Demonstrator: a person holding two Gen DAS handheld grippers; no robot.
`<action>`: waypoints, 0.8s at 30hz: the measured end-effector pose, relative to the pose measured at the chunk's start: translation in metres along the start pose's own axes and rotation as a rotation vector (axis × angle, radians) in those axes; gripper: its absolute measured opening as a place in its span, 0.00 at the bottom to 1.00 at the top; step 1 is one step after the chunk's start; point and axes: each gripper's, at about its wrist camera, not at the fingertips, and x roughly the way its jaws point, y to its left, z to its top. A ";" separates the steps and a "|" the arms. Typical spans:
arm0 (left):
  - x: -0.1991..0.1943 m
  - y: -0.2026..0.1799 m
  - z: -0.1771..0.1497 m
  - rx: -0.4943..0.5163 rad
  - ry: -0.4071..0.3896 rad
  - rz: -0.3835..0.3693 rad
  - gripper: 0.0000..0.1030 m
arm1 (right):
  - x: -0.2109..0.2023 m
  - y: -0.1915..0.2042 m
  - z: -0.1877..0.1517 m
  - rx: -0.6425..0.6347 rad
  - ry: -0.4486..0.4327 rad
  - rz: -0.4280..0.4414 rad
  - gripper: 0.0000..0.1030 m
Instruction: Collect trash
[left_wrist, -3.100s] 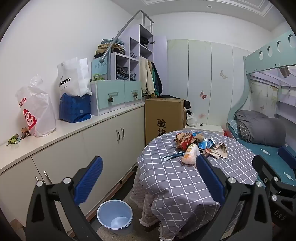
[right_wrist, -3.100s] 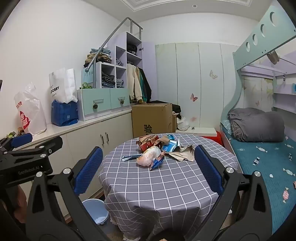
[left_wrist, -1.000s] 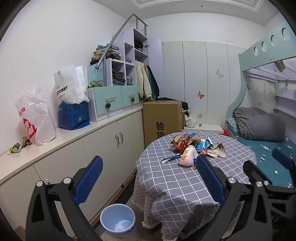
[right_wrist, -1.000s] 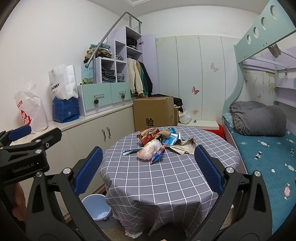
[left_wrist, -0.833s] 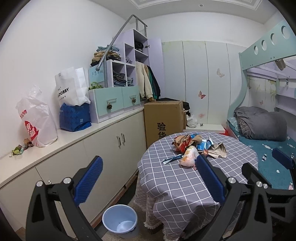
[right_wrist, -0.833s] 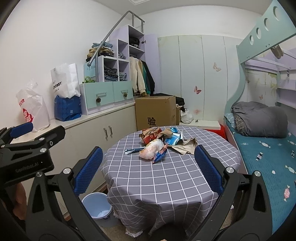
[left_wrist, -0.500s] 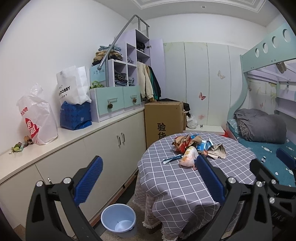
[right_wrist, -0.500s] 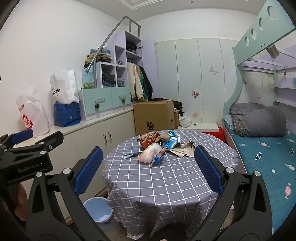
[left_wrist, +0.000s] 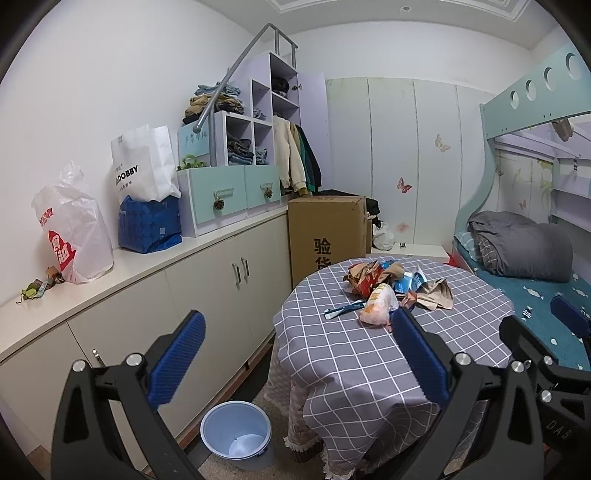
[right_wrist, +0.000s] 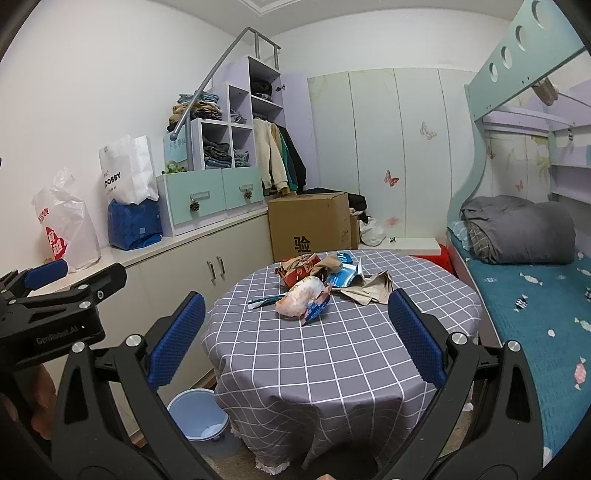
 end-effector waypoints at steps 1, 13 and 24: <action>0.001 0.001 -0.001 -0.001 0.001 -0.001 0.96 | 0.000 0.000 -0.001 -0.001 -0.001 0.000 0.94; 0.016 0.005 -0.009 -0.004 0.029 -0.001 0.96 | 0.017 0.004 -0.009 -0.015 0.035 0.021 0.94; 0.045 0.005 -0.023 -0.002 0.098 -0.001 0.96 | 0.047 0.001 -0.026 -0.002 0.118 0.016 0.94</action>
